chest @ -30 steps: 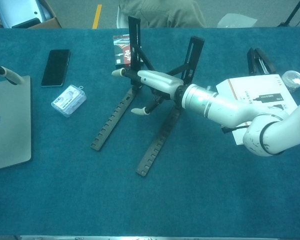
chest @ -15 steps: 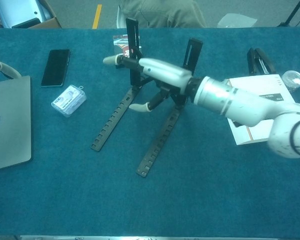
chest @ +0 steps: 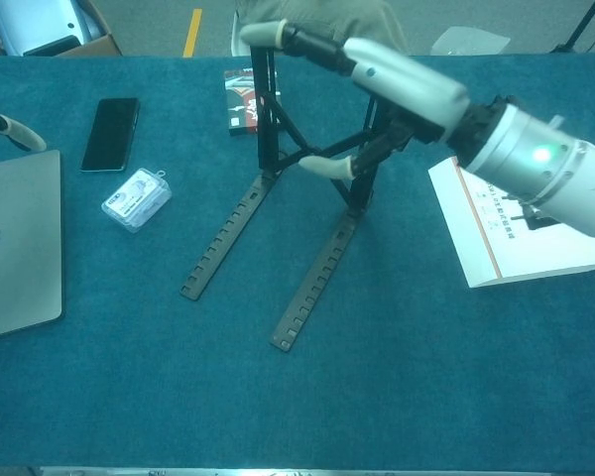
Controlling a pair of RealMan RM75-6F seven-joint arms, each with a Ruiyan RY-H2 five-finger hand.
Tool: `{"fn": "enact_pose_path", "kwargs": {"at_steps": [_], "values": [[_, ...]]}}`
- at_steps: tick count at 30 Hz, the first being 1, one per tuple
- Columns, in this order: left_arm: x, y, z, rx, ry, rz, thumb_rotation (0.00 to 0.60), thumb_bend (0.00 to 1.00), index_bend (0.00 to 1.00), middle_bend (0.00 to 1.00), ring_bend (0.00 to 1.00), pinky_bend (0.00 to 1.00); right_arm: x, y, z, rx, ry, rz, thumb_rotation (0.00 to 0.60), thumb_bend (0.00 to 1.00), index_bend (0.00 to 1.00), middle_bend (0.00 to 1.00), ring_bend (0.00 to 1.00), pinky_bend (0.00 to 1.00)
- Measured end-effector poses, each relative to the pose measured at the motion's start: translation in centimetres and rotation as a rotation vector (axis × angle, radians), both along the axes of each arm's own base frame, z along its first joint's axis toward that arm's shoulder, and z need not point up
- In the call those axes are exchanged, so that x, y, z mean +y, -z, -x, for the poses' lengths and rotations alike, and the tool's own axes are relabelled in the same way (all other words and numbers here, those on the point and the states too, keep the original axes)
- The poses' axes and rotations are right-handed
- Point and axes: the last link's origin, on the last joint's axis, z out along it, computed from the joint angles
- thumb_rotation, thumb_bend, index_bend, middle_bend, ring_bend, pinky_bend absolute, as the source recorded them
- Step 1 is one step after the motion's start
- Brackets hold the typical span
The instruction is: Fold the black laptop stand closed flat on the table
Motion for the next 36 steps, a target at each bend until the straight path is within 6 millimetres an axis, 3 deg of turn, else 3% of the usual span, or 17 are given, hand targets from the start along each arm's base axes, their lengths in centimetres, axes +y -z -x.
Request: {"fn": "enact_pose_path", "kwargs": {"at_steps": [13,21,36], "values": [[0.4,0.7,0.1,0.003,-0.011,0.016,0.600,0.36,0.19,0.20,0.13,0.11,0.5,-3.6,5.1,0.083,0.084,0.099,0.600,0.25,0.00,0.02,0.00,0.06],[0.4,1.3,-0.2,0.003,-0.004,0.036,0.600,0.36,0.19,0.20,0.13,0.12,0.4,-3.7,7.2,0.103,0.146,0.088,0.600,0.25,0.00,0.02,0.00,0.06],[0.0,1.0,0.1,0.009,-0.021,0.026,0.600,0.36,0.19,0.19,0.13,0.11,2.2,-2.1,7.0,0.078,0.104,-0.024,0.600,0.25,0.00,0.02,0.00,0.06]]}}
